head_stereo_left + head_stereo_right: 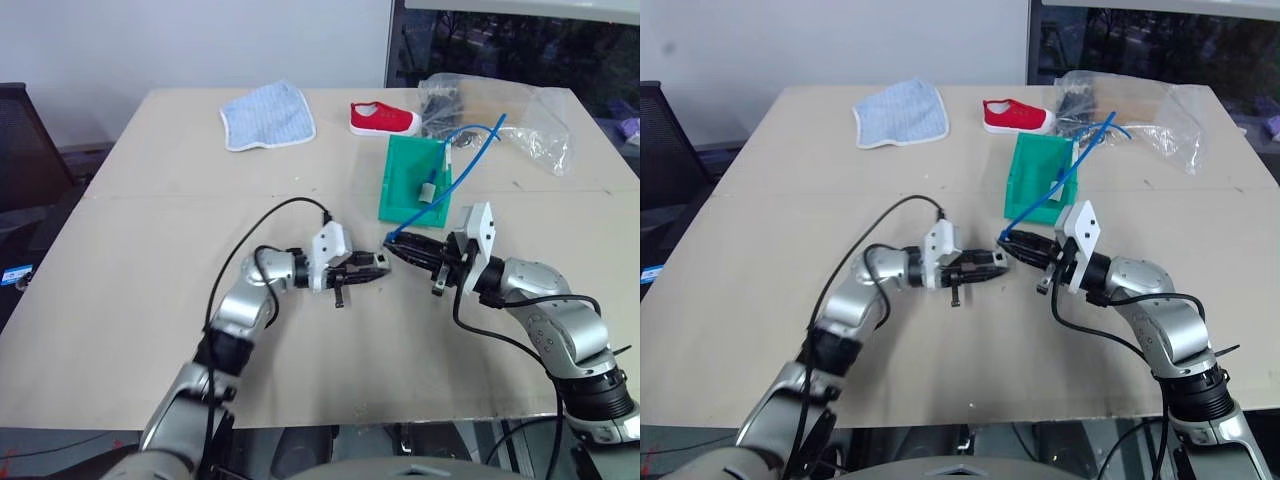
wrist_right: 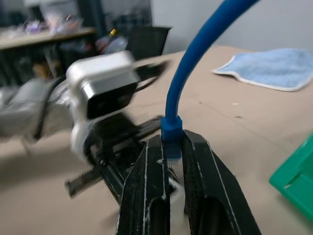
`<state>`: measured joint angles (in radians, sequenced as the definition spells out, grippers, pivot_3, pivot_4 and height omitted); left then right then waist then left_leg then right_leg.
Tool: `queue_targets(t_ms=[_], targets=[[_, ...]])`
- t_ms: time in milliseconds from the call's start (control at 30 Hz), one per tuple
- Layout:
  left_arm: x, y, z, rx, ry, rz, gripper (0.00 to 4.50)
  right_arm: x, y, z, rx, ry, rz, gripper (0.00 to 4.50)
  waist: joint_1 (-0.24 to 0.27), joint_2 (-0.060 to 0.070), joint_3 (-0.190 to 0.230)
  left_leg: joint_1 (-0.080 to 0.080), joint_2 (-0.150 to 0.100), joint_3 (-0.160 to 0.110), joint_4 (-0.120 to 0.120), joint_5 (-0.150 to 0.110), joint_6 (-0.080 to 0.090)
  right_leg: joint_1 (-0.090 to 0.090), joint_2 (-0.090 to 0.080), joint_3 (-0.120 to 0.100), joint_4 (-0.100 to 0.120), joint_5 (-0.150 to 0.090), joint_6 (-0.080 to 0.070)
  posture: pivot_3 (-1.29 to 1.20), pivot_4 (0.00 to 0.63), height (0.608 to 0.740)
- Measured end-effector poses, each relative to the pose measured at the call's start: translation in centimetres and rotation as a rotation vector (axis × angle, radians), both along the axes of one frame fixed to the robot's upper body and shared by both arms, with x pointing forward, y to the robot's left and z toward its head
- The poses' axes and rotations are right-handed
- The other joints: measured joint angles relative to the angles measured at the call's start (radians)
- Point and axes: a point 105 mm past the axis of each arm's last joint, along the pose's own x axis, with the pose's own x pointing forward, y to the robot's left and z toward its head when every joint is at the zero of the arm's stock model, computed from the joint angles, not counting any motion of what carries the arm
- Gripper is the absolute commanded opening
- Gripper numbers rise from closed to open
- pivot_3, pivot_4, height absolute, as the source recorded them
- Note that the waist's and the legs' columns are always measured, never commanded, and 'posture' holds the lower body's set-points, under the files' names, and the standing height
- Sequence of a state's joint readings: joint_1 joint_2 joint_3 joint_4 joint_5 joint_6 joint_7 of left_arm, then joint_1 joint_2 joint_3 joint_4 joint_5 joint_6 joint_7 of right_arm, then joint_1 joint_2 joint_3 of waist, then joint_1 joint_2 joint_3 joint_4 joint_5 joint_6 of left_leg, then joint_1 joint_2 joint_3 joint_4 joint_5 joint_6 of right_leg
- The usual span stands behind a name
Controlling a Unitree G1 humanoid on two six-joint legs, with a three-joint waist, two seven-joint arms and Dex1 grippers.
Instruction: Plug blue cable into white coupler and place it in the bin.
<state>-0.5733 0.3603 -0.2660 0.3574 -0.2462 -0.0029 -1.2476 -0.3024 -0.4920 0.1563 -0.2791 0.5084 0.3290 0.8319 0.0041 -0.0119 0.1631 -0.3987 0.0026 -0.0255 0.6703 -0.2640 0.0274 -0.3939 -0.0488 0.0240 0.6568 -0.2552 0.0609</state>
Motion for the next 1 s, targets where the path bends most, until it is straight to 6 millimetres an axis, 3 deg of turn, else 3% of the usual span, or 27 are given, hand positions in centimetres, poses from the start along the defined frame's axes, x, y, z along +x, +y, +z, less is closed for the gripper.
queue_targets(t_ms=[300, 433, 1000], targets=[[1.7, -0.8, -1.7, 0.139, -0.01, -0.192, 0.54, 0.5, -0.9, -2.2, -0.143, -0.035, 0.035, 0.0, -0.013, -0.001, 0.001, -0.003, 0.0, -0.003, 0.0, 0.0, 0.0, -0.001, 0.0, -0.002, -0.002, 0.0, 0.001, 0.0, 0.15, 0.74], [1.8, -1.0, -2.0, 0.154, -0.026, -0.217, 0.54, 0.1, -1.1, -3.2, -0.172, -0.011, 0.04, 0.0, -0.015, -0.001, 0.001, -0.003, 0.0, -0.004, 0.0, 0.0, 0.0, -0.001, 0.0, -0.002, 0.0, 0.0, 0.001, 0.0, 0.15, 0.74], [1.9, -1.0, -2.3, 0.167, -0.079, -0.235, 0.54, 0.7, -1.4, -4.2, -0.219, -0.01, 0.05, 0.0, -0.015, -0.001, 0.001, -0.001, 0.0, -0.006, 0.001, 0.0, 0.0, 0.0, 0.0, -0.002, 0.003, 0.0, 0.001, 0.0, 0.15, 0.74]])
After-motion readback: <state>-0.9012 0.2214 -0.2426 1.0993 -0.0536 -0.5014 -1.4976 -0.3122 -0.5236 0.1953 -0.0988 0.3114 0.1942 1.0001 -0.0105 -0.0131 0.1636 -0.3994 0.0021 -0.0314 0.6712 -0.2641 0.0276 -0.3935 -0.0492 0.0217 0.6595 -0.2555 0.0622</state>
